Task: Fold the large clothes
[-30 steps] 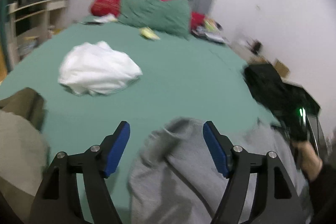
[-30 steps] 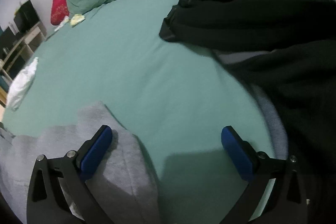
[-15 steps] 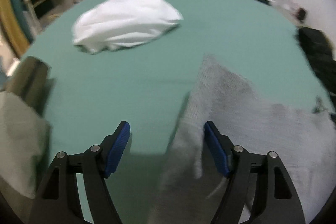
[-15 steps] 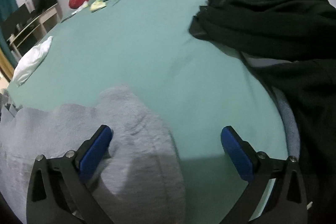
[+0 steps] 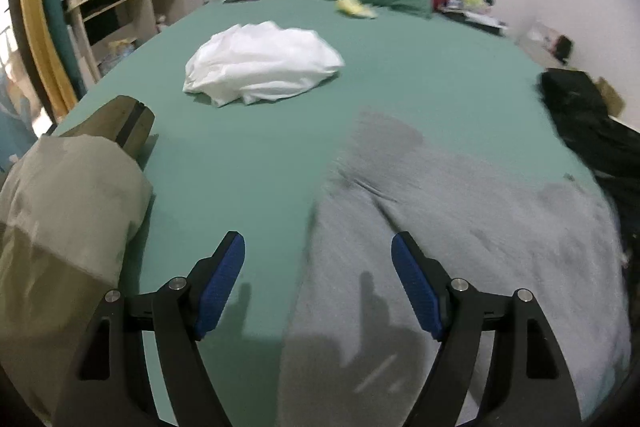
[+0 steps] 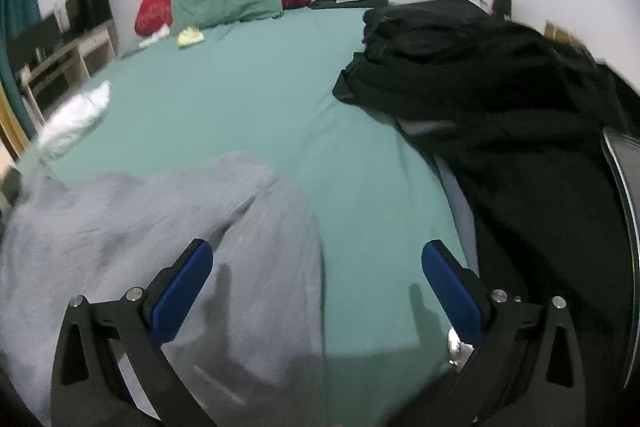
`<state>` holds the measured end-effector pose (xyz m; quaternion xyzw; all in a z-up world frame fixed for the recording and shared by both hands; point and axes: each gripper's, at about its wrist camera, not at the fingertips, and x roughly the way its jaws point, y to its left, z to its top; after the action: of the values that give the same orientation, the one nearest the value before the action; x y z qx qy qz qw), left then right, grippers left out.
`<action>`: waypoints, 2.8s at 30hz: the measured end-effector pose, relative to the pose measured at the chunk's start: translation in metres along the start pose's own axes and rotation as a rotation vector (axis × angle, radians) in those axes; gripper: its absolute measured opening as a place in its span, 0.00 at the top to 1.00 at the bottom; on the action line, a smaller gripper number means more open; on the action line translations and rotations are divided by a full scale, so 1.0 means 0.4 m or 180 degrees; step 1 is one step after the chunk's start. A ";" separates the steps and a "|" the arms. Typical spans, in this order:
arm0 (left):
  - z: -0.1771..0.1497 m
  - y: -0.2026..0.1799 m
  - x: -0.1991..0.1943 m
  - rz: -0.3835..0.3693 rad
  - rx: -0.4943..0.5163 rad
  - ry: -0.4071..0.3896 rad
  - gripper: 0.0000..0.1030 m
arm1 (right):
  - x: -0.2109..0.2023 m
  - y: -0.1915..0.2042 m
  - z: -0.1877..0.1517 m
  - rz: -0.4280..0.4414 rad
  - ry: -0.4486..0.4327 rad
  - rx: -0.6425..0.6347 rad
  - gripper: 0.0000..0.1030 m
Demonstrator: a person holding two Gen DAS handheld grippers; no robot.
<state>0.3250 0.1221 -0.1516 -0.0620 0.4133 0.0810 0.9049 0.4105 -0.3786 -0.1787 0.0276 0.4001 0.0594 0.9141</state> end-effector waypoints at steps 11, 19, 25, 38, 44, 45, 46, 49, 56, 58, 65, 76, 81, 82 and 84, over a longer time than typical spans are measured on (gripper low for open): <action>-0.210 -0.154 -0.162 -0.0547 0.0297 0.0215 0.23 | -0.034 -0.015 -0.143 0.1139 0.0216 0.0494 0.01; -0.221 -0.299 -0.152 -0.0667 0.0671 0.0246 0.23 | 0.047 0.026 -0.112 0.1102 0.0361 0.0338 0.01; -0.169 -0.380 -0.074 -0.0649 0.0847 0.0293 0.23 | 0.139 0.017 -0.066 0.1423 0.0639 0.0308 0.01; -0.133 -0.452 0.147 -0.0314 0.0906 0.0470 0.19 | 0.231 0.075 -0.056 0.2521 0.0828 0.0489 0.00; -0.145 -0.451 0.143 -0.0247 0.0906 0.0331 0.18 | 0.248 0.130 -0.085 0.2845 0.0996 0.0551 0.47; -0.143 -0.451 0.143 -0.0240 0.0908 0.0335 0.18 | 0.247 0.135 -0.086 0.2848 0.0978 0.0580 0.48; -0.141 -0.452 0.142 -0.0236 0.0909 0.0347 0.18 | 0.243 0.138 -0.084 0.2835 0.0977 0.0608 0.51; -0.128 -0.457 0.134 -0.0231 0.0906 0.0442 0.19 | 0.208 0.142 -0.067 0.2761 0.0893 0.0648 0.55; -0.067 -0.351 -0.028 -0.0684 0.0769 0.0298 0.21 | 0.035 0.210 -0.023 0.2312 0.0541 0.0200 0.58; -0.050 -0.289 -0.070 -0.0747 0.0723 0.0204 0.21 | -0.005 0.236 -0.012 0.2116 0.0490 0.0071 0.58; -0.043 0.012 -0.055 -0.0586 0.0441 0.0114 0.21 | -0.104 0.412 0.047 0.1469 0.0529 -0.0294 0.58; -0.079 0.247 0.010 -0.0931 0.0121 0.0171 0.21 | -0.004 0.840 0.072 0.1115 0.1295 -0.0883 0.50; -0.061 0.310 -0.030 -0.0868 0.0059 0.0096 0.21 | 0.049 0.983 0.022 0.1688 0.1515 -0.0157 0.00; -0.057 0.331 -0.033 -0.0831 0.0004 0.0090 0.21 | 0.057 1.006 0.012 0.1926 0.1571 0.0060 0.00; -0.059 0.374 -0.041 -0.0752 -0.0168 0.0094 0.21 | 0.058 1.036 0.007 0.2021 0.1601 0.0148 0.00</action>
<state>0.2675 0.2628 -0.1613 -0.1353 0.4141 -0.0162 0.9000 0.3923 0.0352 -0.1529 0.1551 0.5841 0.3346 0.7231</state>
